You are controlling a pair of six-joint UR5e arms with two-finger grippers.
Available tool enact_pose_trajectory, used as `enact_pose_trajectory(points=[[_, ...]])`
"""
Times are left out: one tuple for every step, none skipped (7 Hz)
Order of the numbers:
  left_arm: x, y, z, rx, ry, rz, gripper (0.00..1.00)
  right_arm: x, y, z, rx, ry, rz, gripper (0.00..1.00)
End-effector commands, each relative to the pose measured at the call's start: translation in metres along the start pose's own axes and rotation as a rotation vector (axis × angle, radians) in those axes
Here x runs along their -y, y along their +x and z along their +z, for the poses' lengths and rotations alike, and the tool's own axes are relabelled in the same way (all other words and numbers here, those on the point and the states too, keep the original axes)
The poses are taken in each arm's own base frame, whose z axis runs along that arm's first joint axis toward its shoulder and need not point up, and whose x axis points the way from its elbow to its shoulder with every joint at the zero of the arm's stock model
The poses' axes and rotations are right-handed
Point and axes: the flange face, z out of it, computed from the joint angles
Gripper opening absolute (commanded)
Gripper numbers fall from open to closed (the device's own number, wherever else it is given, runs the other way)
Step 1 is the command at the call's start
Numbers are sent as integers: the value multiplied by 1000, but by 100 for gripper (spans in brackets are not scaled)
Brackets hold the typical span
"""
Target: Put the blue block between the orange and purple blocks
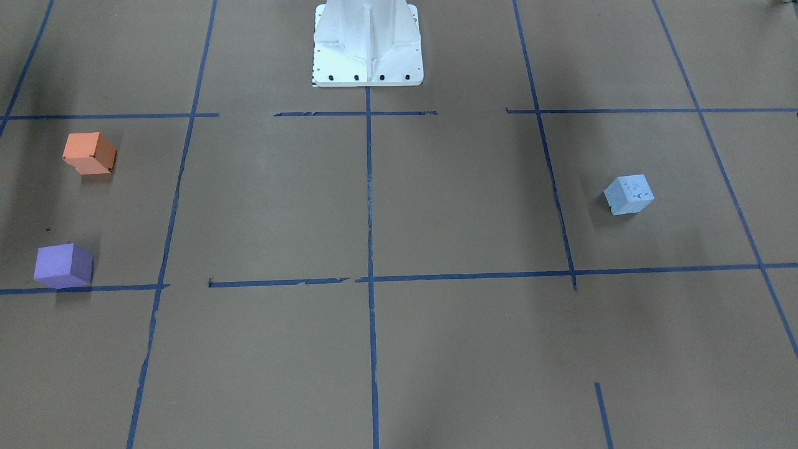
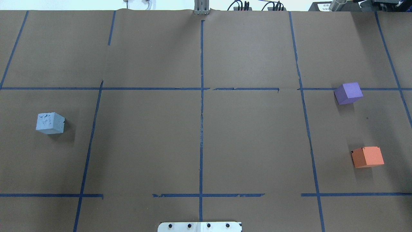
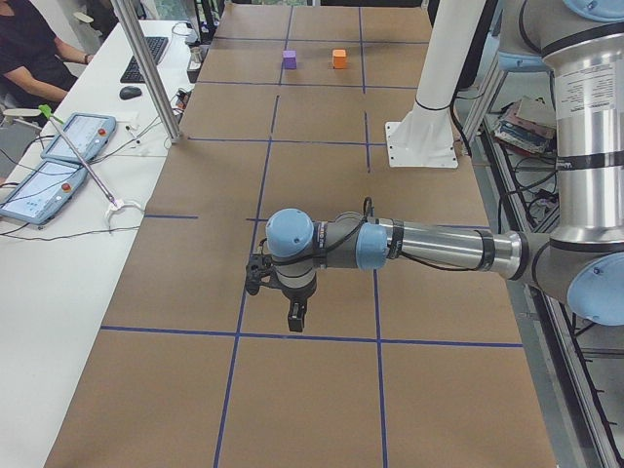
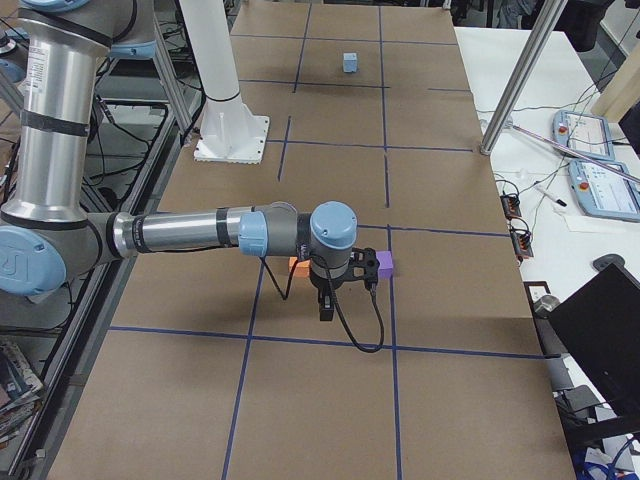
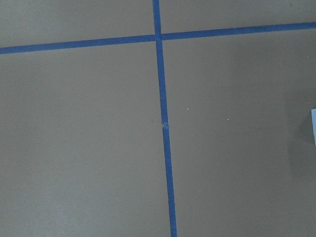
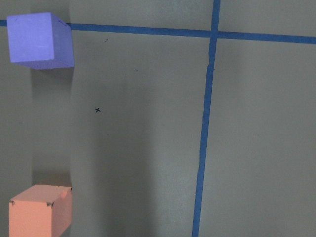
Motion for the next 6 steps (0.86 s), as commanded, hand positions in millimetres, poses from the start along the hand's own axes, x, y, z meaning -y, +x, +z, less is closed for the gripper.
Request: enact_pose_trajectory(points=[[-2, 1, 1, -6, 2, 9, 100, -2, 4, 4, 2, -9, 10, 100], [-1, 2, 1, 0, 3, 11, 100, -3, 4, 5, 4, -10, 11, 100], [1, 4, -2, -5, 8, 16, 100, -3, 5, 6, 4, -12, 15, 100], [1, 6, -2, -11, 10, 11, 100, -4, 9, 11, 19, -22, 25, 100], [0, 4, 0, -11, 4, 11, 100, -4, 9, 12, 30, -22, 26, 100], [-3, 4, 1, -11, 3, 19, 100, -4, 9, 12, 30, -22, 26, 100]])
